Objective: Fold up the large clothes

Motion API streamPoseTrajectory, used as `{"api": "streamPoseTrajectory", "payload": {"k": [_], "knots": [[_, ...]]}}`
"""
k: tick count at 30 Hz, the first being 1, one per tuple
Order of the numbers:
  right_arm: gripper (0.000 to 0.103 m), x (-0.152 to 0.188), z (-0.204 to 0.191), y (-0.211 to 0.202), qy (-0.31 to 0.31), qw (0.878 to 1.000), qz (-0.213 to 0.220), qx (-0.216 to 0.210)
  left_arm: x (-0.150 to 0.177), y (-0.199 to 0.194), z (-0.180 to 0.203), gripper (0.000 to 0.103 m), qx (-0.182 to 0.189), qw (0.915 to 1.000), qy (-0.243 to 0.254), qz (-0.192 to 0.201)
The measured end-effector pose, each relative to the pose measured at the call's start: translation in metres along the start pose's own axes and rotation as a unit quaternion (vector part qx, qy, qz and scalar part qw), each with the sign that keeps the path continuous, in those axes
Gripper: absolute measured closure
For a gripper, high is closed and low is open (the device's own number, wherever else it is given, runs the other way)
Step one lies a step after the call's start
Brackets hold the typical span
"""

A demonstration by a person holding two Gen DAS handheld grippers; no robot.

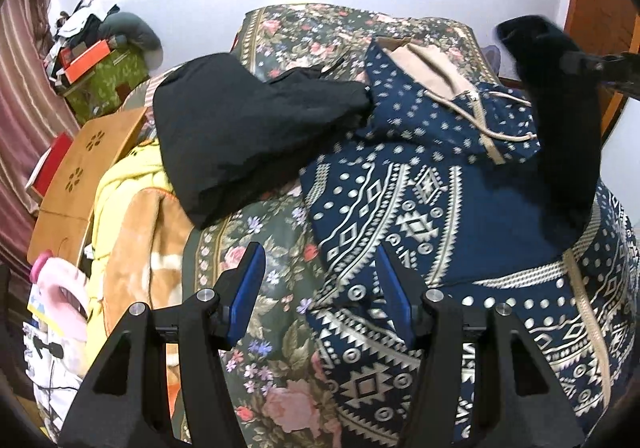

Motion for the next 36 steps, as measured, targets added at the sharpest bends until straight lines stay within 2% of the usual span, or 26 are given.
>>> {"api": "streamPoseTrajectory", "payload": {"k": [7, 12, 17, 20, 23, 27, 30, 32, 36], "knots": [[0.092, 0.014, 0.053, -0.039, 0.024, 0.998, 0.030, 0.054, -0.003, 0.016, 0.022, 0.046, 0.023, 0.9995, -0.008, -0.020], [0.092, 0.044, 0.097, -0.046, 0.074, 0.995, 0.004, 0.072, 0.012, 0.047, 0.029, 0.046, 0.034, 0.9966, -0.035, -0.066], [0.092, 0.087, 0.126, -0.038, 0.115, 0.988, -0.050, 0.085, 0.034, 0.072, 0.028, 0.046, 0.022, 0.9928, -0.050, -0.106], [0.092, 0.108, 0.139, -0.037, 0.138, 0.984, -0.069, 0.084, 0.040, 0.073, 0.027, 0.044, 0.020, 0.9932, -0.059, -0.098], [0.090, 0.120, 0.152, -0.045, 0.151, 0.981, -0.066, 0.107, 0.041, 0.074, 0.026, 0.040, 0.013, 0.9937, -0.057, -0.095], [0.087, 0.127, 0.165, -0.055, 0.173, 0.976, -0.062, 0.113, 0.041, 0.074, 0.025, 0.036, 0.006, 0.9943, -0.055, -0.091], [0.087, 0.130, 0.174, -0.063, 0.174, 0.975, -0.061, 0.122, 0.040, 0.075, 0.026, 0.036, 0.003, 0.9941, -0.053, -0.095], [0.082, 0.130, 0.181, -0.070, 0.174, 0.974, -0.058, 0.135, 0.037, 0.076, 0.027, 0.036, -0.001, 0.9939, -0.046, -0.100], [0.081, 0.118, 0.195, -0.090, 0.177, 0.972, -0.033, 0.148, 0.024, 0.073, 0.030, 0.036, -0.009, 0.9950, -0.032, -0.094]]}}
Point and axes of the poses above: each gripper's, at about its wrist camera, not at the fingertips, and y roughly the way its jaws point, z to its right, x to its underside, the point moved 4 cm from there along y, roughly the way its jaws point, and after that the axes turned 7 degrees about z, right-handed, at the moved point
